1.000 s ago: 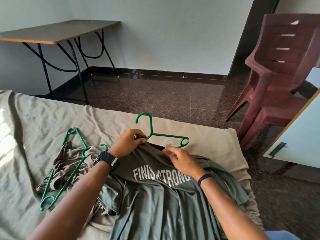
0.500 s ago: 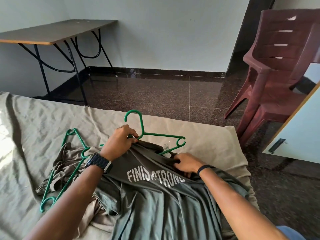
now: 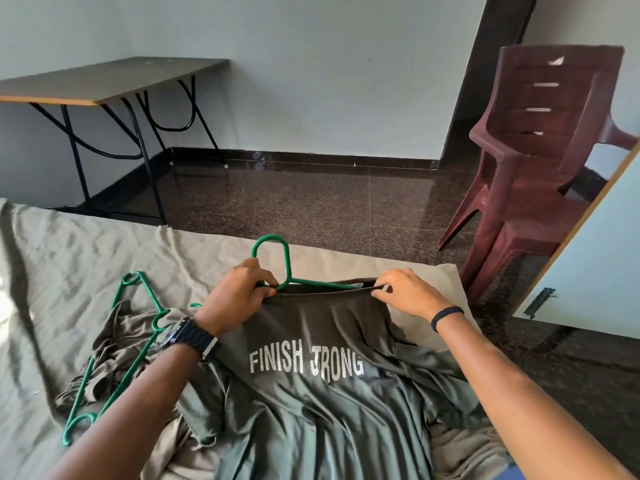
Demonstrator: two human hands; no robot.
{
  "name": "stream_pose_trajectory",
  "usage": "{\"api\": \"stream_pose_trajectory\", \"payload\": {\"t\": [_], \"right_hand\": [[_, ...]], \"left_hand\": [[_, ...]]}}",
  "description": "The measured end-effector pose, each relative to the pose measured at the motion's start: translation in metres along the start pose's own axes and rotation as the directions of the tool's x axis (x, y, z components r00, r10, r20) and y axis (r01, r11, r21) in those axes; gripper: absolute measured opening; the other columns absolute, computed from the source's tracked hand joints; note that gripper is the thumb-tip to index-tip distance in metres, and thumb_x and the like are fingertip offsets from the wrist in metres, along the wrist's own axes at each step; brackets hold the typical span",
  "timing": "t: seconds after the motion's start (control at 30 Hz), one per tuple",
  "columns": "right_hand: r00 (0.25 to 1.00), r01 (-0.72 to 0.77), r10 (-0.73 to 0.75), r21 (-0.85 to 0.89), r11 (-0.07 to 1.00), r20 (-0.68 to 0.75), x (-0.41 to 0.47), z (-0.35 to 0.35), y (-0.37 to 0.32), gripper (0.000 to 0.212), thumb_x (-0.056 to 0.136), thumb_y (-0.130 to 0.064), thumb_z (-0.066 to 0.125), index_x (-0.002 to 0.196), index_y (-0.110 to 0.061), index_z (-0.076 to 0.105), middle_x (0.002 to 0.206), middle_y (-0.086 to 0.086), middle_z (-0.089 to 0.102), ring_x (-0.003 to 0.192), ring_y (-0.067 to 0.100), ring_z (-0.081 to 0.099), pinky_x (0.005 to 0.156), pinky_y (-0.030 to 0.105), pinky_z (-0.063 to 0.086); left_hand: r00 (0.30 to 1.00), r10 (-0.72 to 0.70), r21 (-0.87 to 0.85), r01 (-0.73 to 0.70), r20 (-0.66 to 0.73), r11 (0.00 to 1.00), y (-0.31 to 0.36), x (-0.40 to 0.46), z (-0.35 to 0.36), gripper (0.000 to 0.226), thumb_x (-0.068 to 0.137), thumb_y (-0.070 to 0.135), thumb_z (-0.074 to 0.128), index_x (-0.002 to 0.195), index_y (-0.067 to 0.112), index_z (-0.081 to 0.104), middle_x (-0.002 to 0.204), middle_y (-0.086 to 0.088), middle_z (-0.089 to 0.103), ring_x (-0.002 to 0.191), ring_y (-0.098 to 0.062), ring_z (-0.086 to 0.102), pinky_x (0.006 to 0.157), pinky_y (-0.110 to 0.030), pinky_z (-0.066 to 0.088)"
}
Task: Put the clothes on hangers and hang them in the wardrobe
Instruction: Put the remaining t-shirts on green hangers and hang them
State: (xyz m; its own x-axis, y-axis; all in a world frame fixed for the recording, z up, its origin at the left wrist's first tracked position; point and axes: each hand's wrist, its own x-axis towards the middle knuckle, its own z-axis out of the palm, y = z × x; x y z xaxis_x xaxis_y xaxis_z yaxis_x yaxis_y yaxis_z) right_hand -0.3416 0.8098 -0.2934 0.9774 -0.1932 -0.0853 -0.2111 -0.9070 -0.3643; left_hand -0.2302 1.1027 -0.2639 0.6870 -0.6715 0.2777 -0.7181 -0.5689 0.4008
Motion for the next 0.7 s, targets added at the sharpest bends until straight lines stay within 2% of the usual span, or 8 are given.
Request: {"api": "stream_pose_trajectory", "payload": {"t": [0.13, 0.23, 0.3, 0.4, 0.47, 0.57, 0.63, 0.7], "right_hand": [[0.976, 0.169, -0.176, -0.059, 0.984, -0.129, -0.005, -0.021, -0.019, 0.022, 0.095, -0.021, 0.054, 0.096, -0.009, 0.073, 0.097, 0.000, 0.064, 0.095, 0.017, 0.058, 0.083, 0.028, 0.044], [0.949, 0.242, -0.246, -0.045, 0.969, -0.199, -0.013, -0.039, -0.035, 0.021, 0.095, -0.015, 0.053, 0.103, -0.012, 0.073, 0.103, -0.001, 0.065, 0.098, 0.015, 0.058, 0.091, 0.028, 0.044], [0.938, 0.254, -0.243, 0.012, 0.967, -0.246, -0.018, -0.051, -0.043, 0.020, 0.094, -0.012, 0.055, 0.103, -0.013, 0.073, 0.103, -0.002, 0.067, 0.097, 0.012, 0.058, 0.092, 0.025, 0.042], [0.922, 0.256, -0.187, 0.170, 0.952, -0.340, -0.033, -0.075, -0.047, 0.016, 0.091, -0.011, 0.060, 0.099, -0.016, 0.073, 0.100, -0.004, 0.070, 0.090, 0.006, 0.060, 0.087, 0.019, 0.042], [0.939, 0.259, -0.126, 0.419, 0.870, -0.319, -0.040, -0.090, -0.045, 0.015, 0.090, -0.011, 0.062, 0.101, -0.018, 0.071, 0.097, -0.006, 0.070, 0.085, 0.001, 0.063, 0.078, 0.013, 0.044], [0.975, 0.213, -0.091, 0.736, 0.642, -0.202, -0.052, -0.118, -0.039, 0.022, 0.095, -0.009, 0.056, 0.115, -0.015, 0.063, 0.101, -0.001, 0.070, 0.085, 0.002, 0.063, 0.075, 0.016, 0.048], [0.983, 0.183, -0.100, 0.731, 0.657, -0.157, -0.057, -0.137, -0.033, 0.025, 0.096, -0.009, 0.054, 0.118, -0.018, 0.059, 0.113, 0.001, 0.066, 0.099, 0.005, 0.060, 0.087, 0.020, 0.047], [0.984, 0.173, -0.118, 0.600, 0.781, -0.130, -0.061, -0.158, -0.033, 0.023, 0.094, -0.015, 0.057, 0.116, -0.020, 0.061, 0.114, -0.004, 0.065, 0.104, 0.000, 0.059, 0.095, 0.018, 0.044]], "left_hand": [[0.999, 0.004, -0.024, -0.005, -0.053, 1.000, 0.023, 0.010, -0.001, 0.013, 0.085, 0.016, 0.069, 0.097, 0.015, 0.073, 0.087, 0.003, 0.048, 0.072, -0.003, 0.048, 0.068, -0.011, 0.033], [0.994, 0.016, -0.083, -0.025, -0.110, 0.996, 0.040, 0.022, -0.005, 0.012, 0.085, 0.013, 0.068, 0.097, 0.012, 0.072, 0.086, 0.004, 0.043, 0.072, 0.002, 0.043, 0.069, -0.005, 0.032], [0.988, 0.027, -0.094, -0.042, -0.155, 0.995, 0.048, 0.031, -0.010, 0.011, 0.085, 0.010, 0.068, 0.095, 0.009, 0.072, 0.090, 0.001, 0.045, 0.075, -0.002, 0.044, 0.072, -0.005, 0.032], [0.978, 0.075, -0.099, -0.096, -0.195, 0.991, 0.064, 0.041, -0.021, 0.012, 0.085, 0.010, 0.067, 0.096, 0.010, 0.072, 0.098, -0.001, 0.051, 0.088, -0.010, 0.049, 0.082, -0.014, 0.034], [0.971, 0.123, -0.103, -0.147, -0.205, 0.984, 0.074, 0.046, -0.031, 0.011, 0.087, 0.011, 0.066, 0.096, 0.012, 0.072, 0.097, 0.001, 0.058, 0.090, -0.009, 0.053, 0.084, -0.019, 0.040], [0.956, 0.175, -0.119, -0.208, -0.237, 0.971, 0.092, 0.053, -0.052, 0.010, 0.088, 0.012, 0.065, 0.095, 0.014, 0.072, 0.090, 0.002, 0.064, 0.085, -0.010, 0.057, 0.078, -0.017, 0.044], [0.940, 0.204, -0.142, -0.249, -0.272, 0.958, 0.103, 0.059, -0.067, 0.010, 0.087, 0.012, 0.066, 0.095, 0.013, 0.072, 0.089, 0.002, 0.064, 0.084, -0.009, 0.058, 0.076, -0.011, 0.042], [0.922, 0.242, -0.152, -0.298, -0.303, 0.943, 0.118, 0.066, -0.081, 0.010, 0.087, 0.011, 0.066, 0.095, 0.013, 0.072, 0.090, 0.001, 0.065, 0.085, -0.009, 0.058, 0.078, -0.012, 0.042]]}}
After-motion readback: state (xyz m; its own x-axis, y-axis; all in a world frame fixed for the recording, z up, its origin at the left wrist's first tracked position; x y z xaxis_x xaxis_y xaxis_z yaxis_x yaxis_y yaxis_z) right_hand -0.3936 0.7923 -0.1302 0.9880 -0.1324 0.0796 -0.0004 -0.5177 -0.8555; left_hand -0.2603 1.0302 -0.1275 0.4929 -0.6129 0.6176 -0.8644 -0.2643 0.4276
